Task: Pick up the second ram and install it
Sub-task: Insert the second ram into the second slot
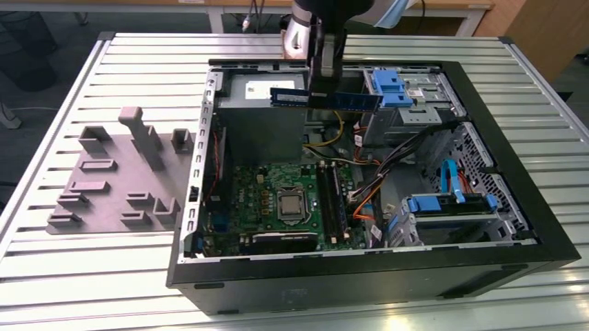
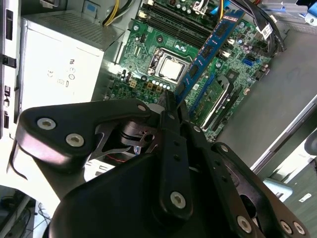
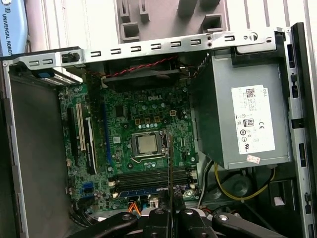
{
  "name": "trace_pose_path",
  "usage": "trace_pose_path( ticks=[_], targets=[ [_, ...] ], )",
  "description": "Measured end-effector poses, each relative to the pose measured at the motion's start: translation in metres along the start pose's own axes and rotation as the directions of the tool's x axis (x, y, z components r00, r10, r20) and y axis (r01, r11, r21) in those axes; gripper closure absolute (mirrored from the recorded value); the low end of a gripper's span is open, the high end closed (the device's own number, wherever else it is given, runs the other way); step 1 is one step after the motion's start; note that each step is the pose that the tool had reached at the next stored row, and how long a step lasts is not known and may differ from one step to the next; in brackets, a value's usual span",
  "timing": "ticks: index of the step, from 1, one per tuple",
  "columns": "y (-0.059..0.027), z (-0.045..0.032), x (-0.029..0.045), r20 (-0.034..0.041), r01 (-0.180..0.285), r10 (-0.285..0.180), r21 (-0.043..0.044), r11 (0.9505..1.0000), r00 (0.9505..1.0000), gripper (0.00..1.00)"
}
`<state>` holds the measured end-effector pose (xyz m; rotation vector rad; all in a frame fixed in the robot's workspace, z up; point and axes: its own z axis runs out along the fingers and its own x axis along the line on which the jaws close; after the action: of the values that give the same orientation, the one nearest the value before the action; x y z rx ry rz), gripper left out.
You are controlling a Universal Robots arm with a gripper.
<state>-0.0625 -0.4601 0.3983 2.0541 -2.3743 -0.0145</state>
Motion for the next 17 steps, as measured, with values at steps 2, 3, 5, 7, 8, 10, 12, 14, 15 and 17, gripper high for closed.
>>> trace_pose_path(
  ticks=[2, 3, 5, 7, 8, 10, 12, 14, 15, 17],
  targets=[
    [0.0, 0.0001, 0.0, 0.0, -0.005, 0.005, 0.0001, 1.0, 1.0, 0.86],
    [0.0, 0.0001, 0.0, 0.0001, -0.008, 0.008, 0.0001, 1.0, 1.0, 0.86],
    [0.0, 0.0002, 0.0, 0.0001, -0.014, 0.014, 0.0001, 0.9999, 0.9999, 0.86],
    [0.0, 0.0004, 0.0, 0.0002, -0.019, 0.019, 0.0001, 0.9998, 0.9998, 0.86],
    [0.0, 0.0005, 0.0, 0.0003, -0.022, 0.022, 0.0001, 0.9998, 0.9998, 0.86],
    [0.0, 0.0006, 0.0, 0.0003, -0.026, 0.026, 0.0002, 0.9997, 0.9997, 0.86],
    [0.0, 0.0007, 0.0, 0.0003, -0.031, 0.031, 0.0002, 0.9995, 0.9995, 0.86],
    [0.0, 0.0008, 0.0, 0.0003, -0.036, 0.036, 0.0002, 0.9994, 0.9994, 0.86],
    [0.0, 0.0009, 0.0, 0.0004, -0.038, 0.038, 0.0002, 0.9993, 0.9993, 0.86],
    [0.0, 0.001, 0.0, 0.0004, -0.043, 0.043, 0.0002, 0.9991, 0.9991, 0.86]
  ],
)
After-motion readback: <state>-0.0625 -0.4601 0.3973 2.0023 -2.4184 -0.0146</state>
